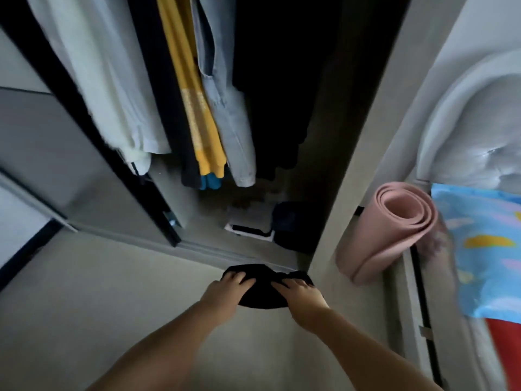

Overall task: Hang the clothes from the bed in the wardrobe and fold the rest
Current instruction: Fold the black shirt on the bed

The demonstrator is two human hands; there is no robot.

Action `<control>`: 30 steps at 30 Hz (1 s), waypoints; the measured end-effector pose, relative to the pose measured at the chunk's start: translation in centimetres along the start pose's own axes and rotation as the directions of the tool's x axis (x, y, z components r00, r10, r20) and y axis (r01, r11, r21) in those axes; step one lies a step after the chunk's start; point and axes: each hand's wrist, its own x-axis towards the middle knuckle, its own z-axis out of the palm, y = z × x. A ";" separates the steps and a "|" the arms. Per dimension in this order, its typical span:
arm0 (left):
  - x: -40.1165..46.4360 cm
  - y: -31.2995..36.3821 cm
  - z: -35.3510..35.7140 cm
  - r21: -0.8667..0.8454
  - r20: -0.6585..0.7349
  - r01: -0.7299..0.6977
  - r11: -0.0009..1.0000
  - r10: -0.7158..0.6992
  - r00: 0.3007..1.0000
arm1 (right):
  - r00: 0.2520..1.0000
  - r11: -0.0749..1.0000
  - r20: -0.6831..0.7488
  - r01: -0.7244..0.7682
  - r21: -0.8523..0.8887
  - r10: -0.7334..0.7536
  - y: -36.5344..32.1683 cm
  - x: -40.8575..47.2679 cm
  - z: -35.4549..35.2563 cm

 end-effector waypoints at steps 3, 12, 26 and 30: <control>1.2 -2.6 0.3 -0.013 0.080 0.027 1.000 -0.026 0.996 | 0.998 1.000 0.054 0.020 -0.020 -0.019 -1.2 3.1 -0.2; 10.6 -8.3 1.0 -0.082 0.120 0.037 0.996 -0.027 0.992 | 0.981 0.999 0.187 0.050 -0.017 -0.046 1.4 14.0 -0.9; 41.0 -22.8 6.4 0.224 -0.155 0.033 0.974 0.002 0.988 | 0.996 0.963 -0.078 0.027 -0.269 -0.050 11.0 45.5 4.1; 50.9 -26.5 9.0 0.251 -0.362 0.090 0.964 0.007 0.932 | 0.970 0.925 -0.243 -0.109 -0.364 0.019 14.1 54.8 6.8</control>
